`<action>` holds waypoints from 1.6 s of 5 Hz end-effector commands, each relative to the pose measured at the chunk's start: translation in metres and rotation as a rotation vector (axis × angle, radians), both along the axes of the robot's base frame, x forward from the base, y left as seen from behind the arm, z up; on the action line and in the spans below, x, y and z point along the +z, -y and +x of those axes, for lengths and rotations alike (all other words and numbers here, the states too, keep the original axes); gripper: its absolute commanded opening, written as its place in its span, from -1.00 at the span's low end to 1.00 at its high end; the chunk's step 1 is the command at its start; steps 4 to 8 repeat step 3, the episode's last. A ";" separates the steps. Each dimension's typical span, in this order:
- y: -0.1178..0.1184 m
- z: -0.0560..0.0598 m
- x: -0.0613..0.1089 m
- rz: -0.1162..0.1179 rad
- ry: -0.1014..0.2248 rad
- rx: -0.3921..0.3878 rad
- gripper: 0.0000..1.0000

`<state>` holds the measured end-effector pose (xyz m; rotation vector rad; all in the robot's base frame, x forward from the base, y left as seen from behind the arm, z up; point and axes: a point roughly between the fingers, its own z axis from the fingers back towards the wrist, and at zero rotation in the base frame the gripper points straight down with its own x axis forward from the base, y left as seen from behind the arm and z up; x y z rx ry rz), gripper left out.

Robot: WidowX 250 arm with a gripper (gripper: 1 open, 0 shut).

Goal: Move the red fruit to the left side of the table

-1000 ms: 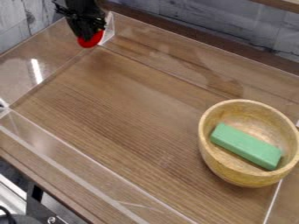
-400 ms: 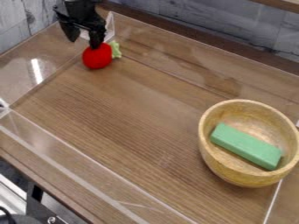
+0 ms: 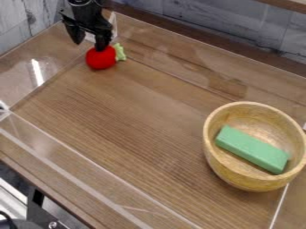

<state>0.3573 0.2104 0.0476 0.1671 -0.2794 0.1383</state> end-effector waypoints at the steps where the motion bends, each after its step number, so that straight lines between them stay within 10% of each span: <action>1: 0.005 0.009 0.003 0.015 0.015 -0.009 1.00; 8: 0.008 0.011 -0.003 0.016 0.008 0.004 1.00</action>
